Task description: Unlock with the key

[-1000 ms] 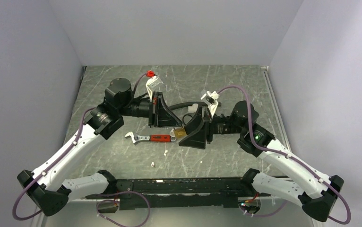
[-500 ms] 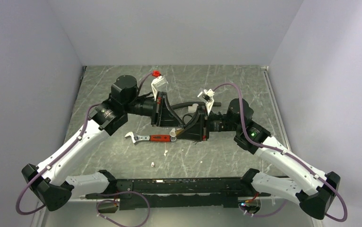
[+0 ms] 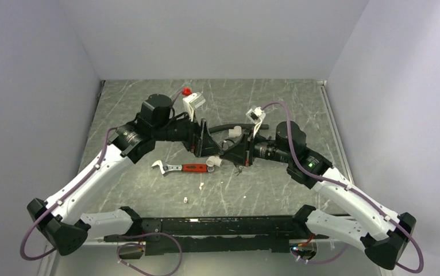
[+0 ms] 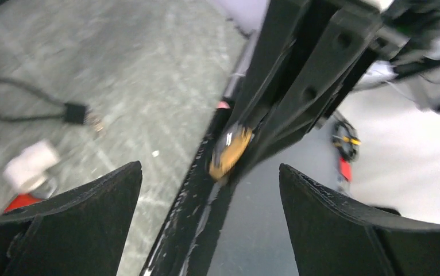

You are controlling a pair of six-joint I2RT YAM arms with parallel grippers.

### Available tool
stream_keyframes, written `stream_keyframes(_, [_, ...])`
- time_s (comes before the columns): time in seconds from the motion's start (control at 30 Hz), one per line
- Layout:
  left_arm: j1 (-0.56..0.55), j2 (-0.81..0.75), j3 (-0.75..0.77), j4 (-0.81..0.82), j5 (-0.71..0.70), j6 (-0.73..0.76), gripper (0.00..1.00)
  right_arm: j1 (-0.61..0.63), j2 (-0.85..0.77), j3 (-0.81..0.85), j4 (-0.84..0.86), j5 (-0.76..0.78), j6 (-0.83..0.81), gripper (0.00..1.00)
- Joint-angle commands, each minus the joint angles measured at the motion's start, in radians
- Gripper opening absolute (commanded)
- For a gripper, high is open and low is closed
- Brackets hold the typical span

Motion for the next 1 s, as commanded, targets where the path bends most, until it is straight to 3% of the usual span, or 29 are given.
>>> stream_keyframes(0.0, [0.004,-0.092,-0.057,-0.209,-0.360,0.040,0.93,-0.053,-0.037,-0.035,-0.086,0.335,-0.031,0.00])
stream_keyframes(0.1, [0.004,-0.121,-0.119,-0.294,-0.533,0.012,0.88,-0.064,-0.023,-0.102,-0.078,0.452,-0.027,0.00])
stream_keyframes(0.23, [0.004,-0.107,-0.201,-0.386,-0.709,-0.057,0.81,-0.068,0.097,-0.216,0.024,0.382,0.037,0.00])
stream_keyframes(0.4, [-0.024,-0.093,-0.319,-0.438,-0.785,-0.142,0.69,-0.068,0.300,-0.205,-0.044,0.454,0.078,0.00])
stream_keyframes(0.47, [-0.076,-0.075,-0.341,-0.454,-0.840,-0.217,0.62,-0.067,0.358,-0.176,-0.082,0.476,0.071,0.00])
stream_keyframes(0.6, [-0.272,0.052,-0.322,-0.584,-1.015,-0.466,0.58,-0.066,0.379,-0.184,-0.039,0.457,0.074,0.00])
stream_keyframes(0.73, [-0.404,0.193,-0.353,-0.543,-1.056,-0.607,0.52,-0.066,0.373,-0.186,-0.018,0.446,0.078,0.00])
stream_keyframes(0.97, [-0.478,0.395,-0.351,-0.505,-1.057,-0.693,0.47,-0.066,0.347,-0.197,-0.027,0.438,0.073,0.00])
